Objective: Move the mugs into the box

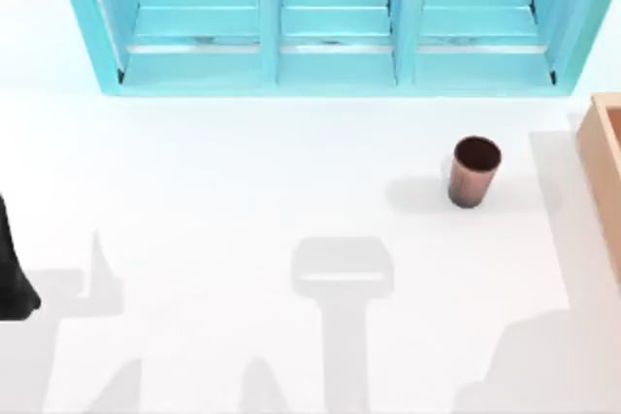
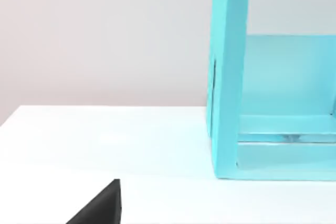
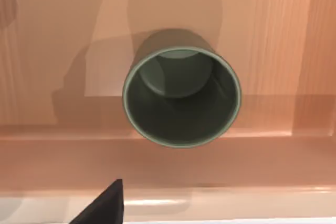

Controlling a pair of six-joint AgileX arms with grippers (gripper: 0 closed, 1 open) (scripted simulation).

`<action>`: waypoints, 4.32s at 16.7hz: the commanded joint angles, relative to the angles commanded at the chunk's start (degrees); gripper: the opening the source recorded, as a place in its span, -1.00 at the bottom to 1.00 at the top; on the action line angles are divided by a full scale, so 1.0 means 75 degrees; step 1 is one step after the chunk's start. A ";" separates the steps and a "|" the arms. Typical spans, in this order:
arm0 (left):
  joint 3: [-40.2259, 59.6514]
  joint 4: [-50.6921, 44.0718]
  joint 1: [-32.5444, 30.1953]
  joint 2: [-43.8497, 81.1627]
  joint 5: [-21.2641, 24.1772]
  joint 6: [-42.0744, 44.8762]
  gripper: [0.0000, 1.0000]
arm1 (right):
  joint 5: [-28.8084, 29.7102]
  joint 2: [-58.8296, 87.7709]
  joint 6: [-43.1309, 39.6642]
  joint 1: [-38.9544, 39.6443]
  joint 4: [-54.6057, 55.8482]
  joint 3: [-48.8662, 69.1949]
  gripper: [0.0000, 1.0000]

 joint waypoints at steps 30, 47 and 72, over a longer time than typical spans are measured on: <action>0.0000 0.0000 0.0000 0.0000 0.0000 0.0000 1.00 | -0.0231 0.5809 0.6394 0.6257 -0.1245 0.6797 1.00; 0.0000 0.0000 0.0000 0.0000 0.0000 0.0000 1.00 | -0.0232 0.5991 0.6445 0.6307 0.1703 0.4039 1.00; 0.0000 0.0000 0.0000 0.0000 0.0000 0.0000 1.00 | -0.0230 0.5975 0.6453 0.6294 0.1702 0.4034 -1.00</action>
